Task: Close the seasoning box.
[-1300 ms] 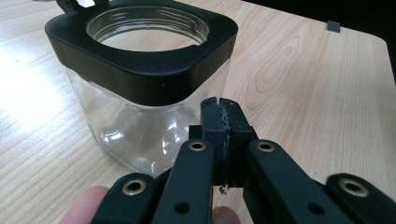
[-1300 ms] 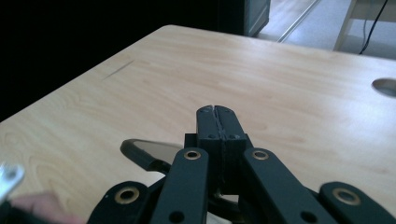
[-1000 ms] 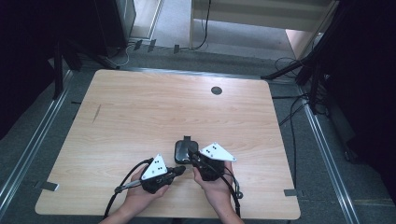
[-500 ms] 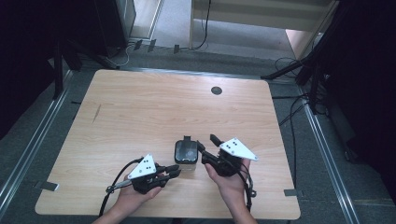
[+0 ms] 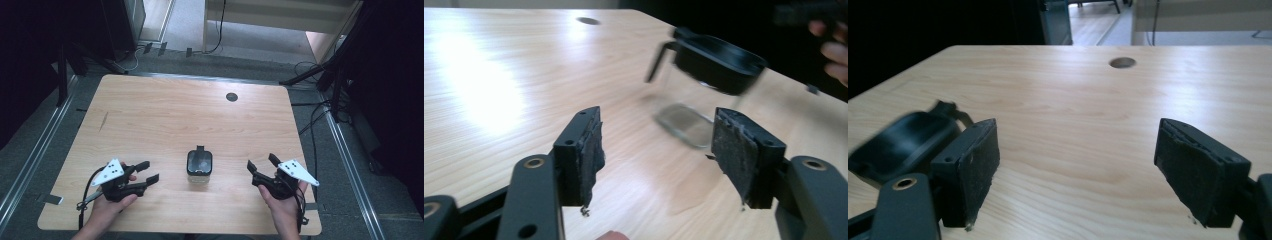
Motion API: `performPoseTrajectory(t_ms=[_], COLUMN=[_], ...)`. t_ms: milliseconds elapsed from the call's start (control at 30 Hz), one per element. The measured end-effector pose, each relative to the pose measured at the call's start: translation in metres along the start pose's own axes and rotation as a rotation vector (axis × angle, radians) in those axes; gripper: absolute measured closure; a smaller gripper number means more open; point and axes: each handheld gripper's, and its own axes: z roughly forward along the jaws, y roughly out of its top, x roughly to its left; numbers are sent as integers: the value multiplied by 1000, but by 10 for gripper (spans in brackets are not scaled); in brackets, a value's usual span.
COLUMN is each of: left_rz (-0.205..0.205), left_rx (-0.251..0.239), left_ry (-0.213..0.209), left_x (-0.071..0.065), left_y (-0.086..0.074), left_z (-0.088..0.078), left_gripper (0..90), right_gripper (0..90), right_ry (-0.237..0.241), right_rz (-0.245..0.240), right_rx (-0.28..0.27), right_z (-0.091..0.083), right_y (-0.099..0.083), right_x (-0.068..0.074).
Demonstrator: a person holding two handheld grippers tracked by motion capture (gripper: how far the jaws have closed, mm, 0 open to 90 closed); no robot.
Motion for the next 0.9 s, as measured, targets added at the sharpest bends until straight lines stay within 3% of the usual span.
performPoseTrajectory(t_ms=[33,67,100,233,267,367,500,533,567,600,633,733,900], left_rz=[-15,-15,-20,-51,-58,-54,-91,-95,-95,-68,-54,-44,-80], left_rx=[-6,-6,-7,-21,-24,-19,-41,-47,-47,-30,-19,-2,-26], left_ry=[31,31,53,113,132,194,256,291,291,339,358,385,404], left_x=[8,8,14,31,35,46,62,67,67,73,75,79,84], left_y=[0,0,-1,-5,-7,-11,-13,-14,-14,-16,-18,-21,-23], left_z=[-9,-9,-15,-35,-39,-52,-68,-74,-74,-81,-83,-89,-95], left_gripper=[367,361,361,359,361,362,364,364,365,364,364,363,371], right_gripper=[182,183,183,195,201,204,206,206,206,206,206,206,207], right_ry=[-7,-18,-18,-73,-102,-129,-180,-186,-197,-205,-212,-224,-212], right_rz=[9,15,15,50,45,50,43,45,54,57,60,70,106], right_rx=[4,6,6,9,16,28,62,67,75,77,80,85,79], right_z=[-3,-6,-6,-20,-26,-30,-35,-36,-38,-40,-42,-47,-51], right_y=[-2,-5,-5,-16,-21,-27,-41,-43,-46,-49,-51,-56,-64], right_x=[-4,-10,-10,-35,-45,-55,-75,-78,-81,-85,-89,-96,-104])
